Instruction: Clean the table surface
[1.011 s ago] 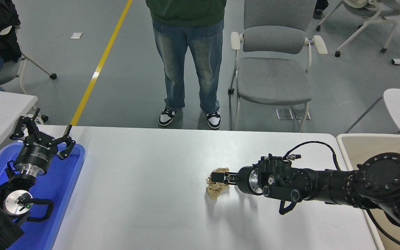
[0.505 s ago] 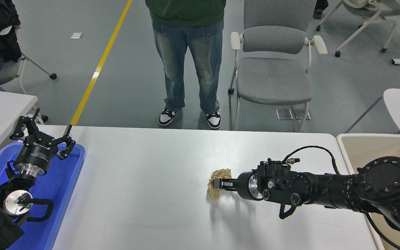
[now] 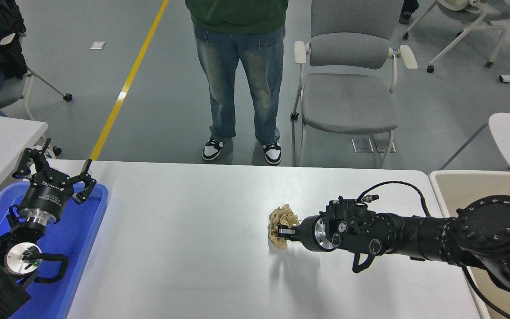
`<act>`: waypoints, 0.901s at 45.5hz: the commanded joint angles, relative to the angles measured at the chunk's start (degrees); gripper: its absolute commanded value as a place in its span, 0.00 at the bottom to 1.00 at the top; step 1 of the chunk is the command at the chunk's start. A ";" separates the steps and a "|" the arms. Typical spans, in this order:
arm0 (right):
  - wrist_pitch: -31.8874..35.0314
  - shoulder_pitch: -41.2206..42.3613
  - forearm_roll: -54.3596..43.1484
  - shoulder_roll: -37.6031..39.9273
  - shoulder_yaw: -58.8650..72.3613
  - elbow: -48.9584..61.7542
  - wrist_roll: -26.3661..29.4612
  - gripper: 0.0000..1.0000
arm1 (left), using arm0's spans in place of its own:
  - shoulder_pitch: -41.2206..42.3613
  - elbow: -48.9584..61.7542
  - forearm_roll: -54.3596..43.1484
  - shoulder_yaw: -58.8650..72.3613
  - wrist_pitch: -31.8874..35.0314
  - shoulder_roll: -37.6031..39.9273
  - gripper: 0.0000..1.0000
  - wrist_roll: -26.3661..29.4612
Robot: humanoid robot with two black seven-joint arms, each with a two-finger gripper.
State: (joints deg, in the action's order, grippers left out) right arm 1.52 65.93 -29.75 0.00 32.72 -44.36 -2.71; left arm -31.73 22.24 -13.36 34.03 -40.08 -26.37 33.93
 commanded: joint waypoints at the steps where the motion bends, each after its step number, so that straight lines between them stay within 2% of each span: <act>1: 0.85 2.44 0.30 0.00 -1.17 -2.13 0.25 0.00 | 0.00 0.00 0.00 -0.02 0.00 0.00 1.00 0.00; 7: 0.85 4.90 0.57 0.00 -1.52 -7.13 0.25 0.00 | 0.00 0.00 0.00 -0.02 0.00 0.00 1.00 0.00; 9: 0.85 5.52 0.57 2.45 -1.61 -8.89 0.25 0.00 | 0.00 0.00 0.00 0.07 0.00 0.00 1.00 0.00; 27: 4.10 12.37 0.04 31.45 -3.63 -24.62 0.16 0.00 | 0.00 0.00 0.00 -0.02 0.00 0.00 1.00 0.00; 41: 13.32 18.35 -0.40 51.93 -4.86 -30.08 0.16 0.00 | 0.00 0.00 0.00 0.07 0.00 0.00 1.00 0.00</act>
State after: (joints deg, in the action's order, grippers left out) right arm 8.36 79.62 -29.81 36.40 28.62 -69.87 -2.58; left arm -31.73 22.24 -13.36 34.01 -40.08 -26.37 33.93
